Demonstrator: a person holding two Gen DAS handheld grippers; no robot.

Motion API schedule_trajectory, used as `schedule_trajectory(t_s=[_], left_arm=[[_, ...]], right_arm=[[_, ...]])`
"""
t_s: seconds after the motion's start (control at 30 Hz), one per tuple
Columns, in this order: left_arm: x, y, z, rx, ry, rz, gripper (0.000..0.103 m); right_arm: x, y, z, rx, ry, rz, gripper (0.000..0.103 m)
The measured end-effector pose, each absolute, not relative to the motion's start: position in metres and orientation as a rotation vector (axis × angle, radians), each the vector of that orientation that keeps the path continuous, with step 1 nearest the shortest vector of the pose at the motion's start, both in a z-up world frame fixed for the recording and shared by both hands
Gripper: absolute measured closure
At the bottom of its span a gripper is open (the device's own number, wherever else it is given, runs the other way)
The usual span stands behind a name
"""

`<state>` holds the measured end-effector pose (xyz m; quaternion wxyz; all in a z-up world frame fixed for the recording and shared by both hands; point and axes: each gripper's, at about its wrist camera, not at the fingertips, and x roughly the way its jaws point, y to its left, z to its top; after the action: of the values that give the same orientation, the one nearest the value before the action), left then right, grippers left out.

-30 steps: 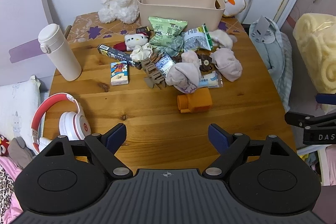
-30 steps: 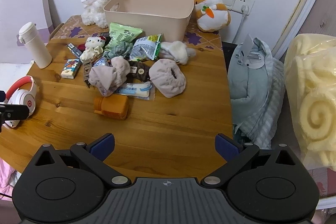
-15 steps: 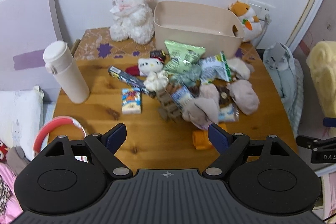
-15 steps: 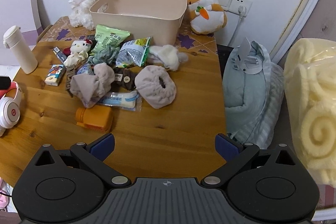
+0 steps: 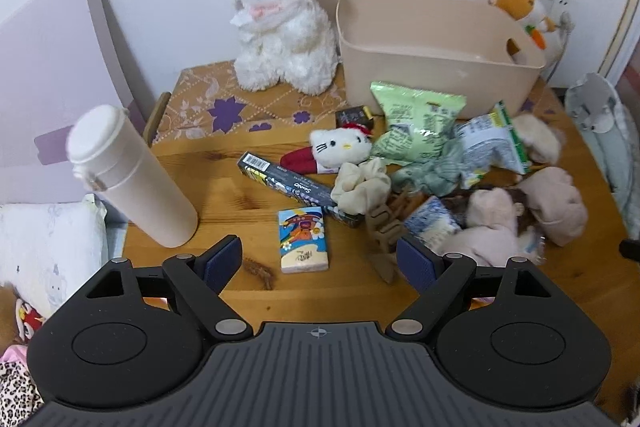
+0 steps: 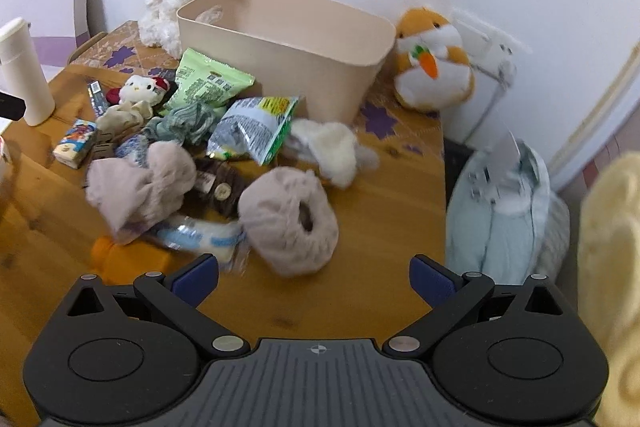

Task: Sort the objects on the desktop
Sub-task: 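Reach the left tool toward the cartoon tissue pack while the right reaches the pink sock, then grasp the tissue pack with the left tool while the right grasps the pink sock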

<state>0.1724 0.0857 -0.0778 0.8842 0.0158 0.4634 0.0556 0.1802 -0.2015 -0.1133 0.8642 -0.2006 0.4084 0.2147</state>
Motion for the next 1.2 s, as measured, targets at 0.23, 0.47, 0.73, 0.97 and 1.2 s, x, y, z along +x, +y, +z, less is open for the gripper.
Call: schedule_trajectory(t_s=[0.23,0.47,0.73,0.97,1.2], left_arm=[[0.211,0.086,-0.129,0.081,1.015,0.114,0.016],[0.241,0.094,-0.169,0.086,1.074,0.133,0.017],[0.253,0.114,-0.202,-0.026,1.195,0.171,0.038],[0.257,0.117,-0.203,-0.075,1.192,0.129,0.050],[0.254,0.113,-0.201,-0.045,1.196,0.101,0.057]], right_arm=[[0.216,-0.192,-0.152,-0.414,0.889,0.501,0.000],[0.238,-0.182,-0.180,-0.405,0.926,0.507,0.000],[0.253,-0.172,-0.207,-0.418,1.002,0.493,0.004],[0.260,-0.167,-0.211,-0.440,1.019,0.520,0.040],[0.257,-0.175,-0.206,-0.403,1.010,0.552,0.067]])
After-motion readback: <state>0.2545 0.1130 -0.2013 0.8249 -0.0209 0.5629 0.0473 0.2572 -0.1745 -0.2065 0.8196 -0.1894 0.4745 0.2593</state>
